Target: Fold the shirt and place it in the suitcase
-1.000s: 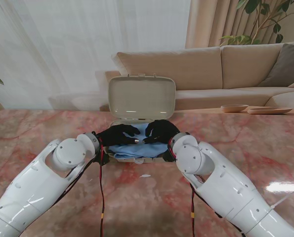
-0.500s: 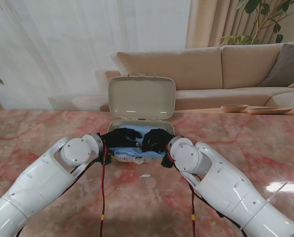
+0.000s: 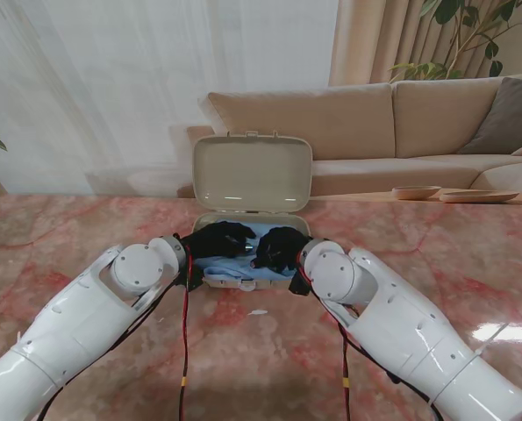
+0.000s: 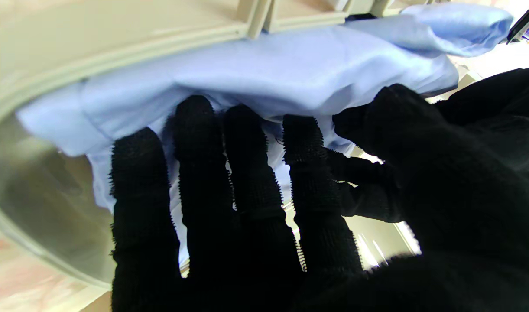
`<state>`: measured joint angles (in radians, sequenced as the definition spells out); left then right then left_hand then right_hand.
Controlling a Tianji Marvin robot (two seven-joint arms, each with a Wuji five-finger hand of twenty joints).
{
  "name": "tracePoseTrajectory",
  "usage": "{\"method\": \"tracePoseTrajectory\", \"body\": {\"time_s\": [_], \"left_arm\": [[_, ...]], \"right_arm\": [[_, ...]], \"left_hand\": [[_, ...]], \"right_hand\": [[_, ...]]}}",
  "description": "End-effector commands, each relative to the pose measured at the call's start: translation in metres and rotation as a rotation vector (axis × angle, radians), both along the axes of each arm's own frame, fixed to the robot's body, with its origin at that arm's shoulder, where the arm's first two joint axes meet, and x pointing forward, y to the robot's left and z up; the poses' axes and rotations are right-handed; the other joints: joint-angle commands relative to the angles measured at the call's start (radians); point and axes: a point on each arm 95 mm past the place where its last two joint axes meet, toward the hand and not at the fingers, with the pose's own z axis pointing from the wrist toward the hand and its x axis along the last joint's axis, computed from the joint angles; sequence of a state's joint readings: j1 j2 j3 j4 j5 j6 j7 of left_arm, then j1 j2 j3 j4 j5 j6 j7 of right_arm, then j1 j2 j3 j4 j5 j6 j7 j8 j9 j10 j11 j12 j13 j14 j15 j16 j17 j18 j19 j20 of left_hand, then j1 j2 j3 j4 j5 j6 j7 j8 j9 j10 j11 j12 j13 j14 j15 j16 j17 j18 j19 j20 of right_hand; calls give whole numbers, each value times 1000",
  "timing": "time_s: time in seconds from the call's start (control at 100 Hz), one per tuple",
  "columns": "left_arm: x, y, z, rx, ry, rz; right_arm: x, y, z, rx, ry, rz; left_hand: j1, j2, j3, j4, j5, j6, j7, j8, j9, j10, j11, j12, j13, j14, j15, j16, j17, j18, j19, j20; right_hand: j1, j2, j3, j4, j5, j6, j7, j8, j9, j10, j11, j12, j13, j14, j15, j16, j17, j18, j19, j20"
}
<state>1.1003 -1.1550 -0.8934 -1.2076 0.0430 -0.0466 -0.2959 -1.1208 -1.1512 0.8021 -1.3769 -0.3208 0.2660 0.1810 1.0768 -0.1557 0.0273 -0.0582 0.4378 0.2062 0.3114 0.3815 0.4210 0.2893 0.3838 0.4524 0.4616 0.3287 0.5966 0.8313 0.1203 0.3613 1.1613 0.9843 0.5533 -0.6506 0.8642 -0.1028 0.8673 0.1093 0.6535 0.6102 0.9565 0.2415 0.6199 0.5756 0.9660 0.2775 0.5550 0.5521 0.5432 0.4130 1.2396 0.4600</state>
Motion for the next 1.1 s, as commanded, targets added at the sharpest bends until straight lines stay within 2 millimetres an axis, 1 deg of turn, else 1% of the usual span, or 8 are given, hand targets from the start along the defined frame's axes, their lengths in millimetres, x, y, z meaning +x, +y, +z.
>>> {"method": "tracePoseTrajectory", "body": {"time_s": [0.0, 0.27, 0.43, 0.58, 0.78, 0.94, 1.09], "left_arm": [[-4, -5, 5, -5, -14, -4], [-12, -2, 25, -8, -69, 15], [-24, 3, 37, 2, -111, 28], [-42, 9, 46, 3, -136, 42], [-74, 15, 54, 29, -150, 34], [-98, 18, 57, 38, -139, 13], [-113, 17, 58, 34, -132, 6]], "right_arm": [[-4, -1, 1, -2, 5, -2], [-10, 1, 21, 20, -64, -21], [-18, -1, 29, 34, -108, -37], [-28, -4, 34, 44, -140, -45], [-44, -11, 37, 57, -172, -47], [-56, -17, 36, 60, -188, -40], [-62, -19, 33, 65, -190, -35]], "left_hand": [[49, 34, -37, 30, -11, 8, 13, 4, 32, -5, 12, 7, 29, 14, -23, -10, 11, -9, -11, -10], [46, 32, -39, 28, -10, 2, 12, -2, 29, -3, 3, -1, 19, 15, -37, -21, 3, -6, -18, -17], [47, 31, -40, 28, 5, -3, 14, -2, 32, -2, -3, -4, 18, 21, -44, -27, 0, -3, -23, -20], [47, 30, -41, 26, 49, -8, 33, 7, 52, -1, -1, -5, 30, 21, -40, -27, 7, -2, -19, -20], [53, 32, -43, 23, 110, -10, 67, 22, 98, -3, 5, 0, 68, 25, -18, -16, 40, -2, 9, -6], [75, 14, -45, 14, 122, -17, 86, 52, 134, -8, 17, 14, 105, 22, 15, 10, 75, -13, 58, 24], [79, 12, -47, 11, 131, -19, 89, 64, 159, -9, 26, 23, 127, 23, 31, 27, 97, -18, 90, 42]], "right_hand": [[-15, 6, -14, 11, 22, -21, 21, -11, 18, 1, 11, 12, 29, 25, -9, -28, -5, 30, 11, -16], [-26, -2, -1, 13, 19, -23, 14, -14, 14, -3, 2, 10, 26, 14, -10, -26, -9, 19, 23, -11], [-29, -5, 5, 13, 18, -23, 8, -12, 10, -5, 0, 10, 21, 10, -11, -26, -13, 15, 23, -10], [-27, -1, 3, 12, 17, -22, 4, -9, 9, -4, -2, 9, 18, 9, -11, -25, -14, 14, 23, -10], [-23, 14, -16, 16, 15, -17, -5, -6, 5, 0, -8, 8, 13, 10, -14, -25, -20, 11, 20, -9], [-20, 25, -31, 20, 14, -14, -13, -4, 5, 3, -14, 7, 11, 11, -16, -24, -21, 11, 18, -8], [-16, 31, -44, 25, 18, -13, -20, 1, 7, 3, -19, 7, 14, 13, -18, -23, -21, 12, 17, -7]]}}
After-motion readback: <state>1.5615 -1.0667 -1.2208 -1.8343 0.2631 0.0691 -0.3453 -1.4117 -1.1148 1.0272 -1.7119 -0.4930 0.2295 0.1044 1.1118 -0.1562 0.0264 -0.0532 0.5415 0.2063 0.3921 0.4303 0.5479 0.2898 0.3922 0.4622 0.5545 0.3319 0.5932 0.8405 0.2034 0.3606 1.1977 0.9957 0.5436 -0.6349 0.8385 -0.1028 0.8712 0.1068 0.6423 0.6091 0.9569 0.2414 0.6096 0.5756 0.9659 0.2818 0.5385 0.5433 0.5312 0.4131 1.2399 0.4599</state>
